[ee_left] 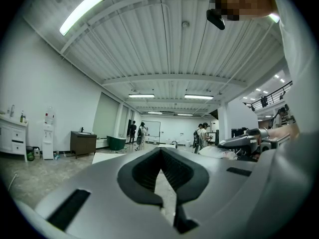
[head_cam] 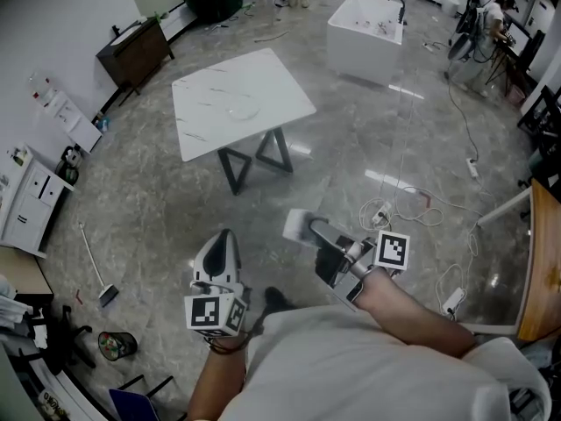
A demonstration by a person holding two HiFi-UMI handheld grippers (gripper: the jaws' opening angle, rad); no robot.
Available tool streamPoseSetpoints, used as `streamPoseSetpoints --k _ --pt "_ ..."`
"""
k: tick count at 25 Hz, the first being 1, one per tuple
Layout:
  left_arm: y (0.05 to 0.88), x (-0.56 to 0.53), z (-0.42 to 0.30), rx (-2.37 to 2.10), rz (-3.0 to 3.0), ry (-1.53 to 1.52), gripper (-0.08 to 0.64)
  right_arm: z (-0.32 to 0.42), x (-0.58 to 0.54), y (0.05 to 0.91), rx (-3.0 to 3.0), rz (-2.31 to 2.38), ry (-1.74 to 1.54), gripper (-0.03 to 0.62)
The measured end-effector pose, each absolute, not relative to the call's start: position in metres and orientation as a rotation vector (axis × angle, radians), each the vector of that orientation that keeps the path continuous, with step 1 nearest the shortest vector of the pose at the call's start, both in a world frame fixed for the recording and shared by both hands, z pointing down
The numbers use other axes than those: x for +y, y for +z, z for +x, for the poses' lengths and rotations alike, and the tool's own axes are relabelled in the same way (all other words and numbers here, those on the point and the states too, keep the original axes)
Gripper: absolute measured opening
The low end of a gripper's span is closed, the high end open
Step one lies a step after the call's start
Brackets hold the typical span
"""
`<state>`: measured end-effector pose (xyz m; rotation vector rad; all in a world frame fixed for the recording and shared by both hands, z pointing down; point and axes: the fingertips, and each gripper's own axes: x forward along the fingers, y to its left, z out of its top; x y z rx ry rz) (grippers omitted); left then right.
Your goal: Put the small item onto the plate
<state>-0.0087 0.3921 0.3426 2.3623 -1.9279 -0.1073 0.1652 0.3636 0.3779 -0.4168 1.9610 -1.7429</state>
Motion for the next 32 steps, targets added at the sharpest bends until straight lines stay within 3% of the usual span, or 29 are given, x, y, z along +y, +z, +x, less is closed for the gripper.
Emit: streamPoseSetpoints --k 18,32 --pt "0.325 0.275 -0.16 -1.833 2.463 -0.116 0.006 0.007 0.252 0.356 1.971 -0.479 -1.683 0.091" --pt "0.342 0.206 -0.195 -1.848 2.408 -0.112 0.006 -0.031 0.173 0.373 1.95 -0.468 -1.735 0.091"
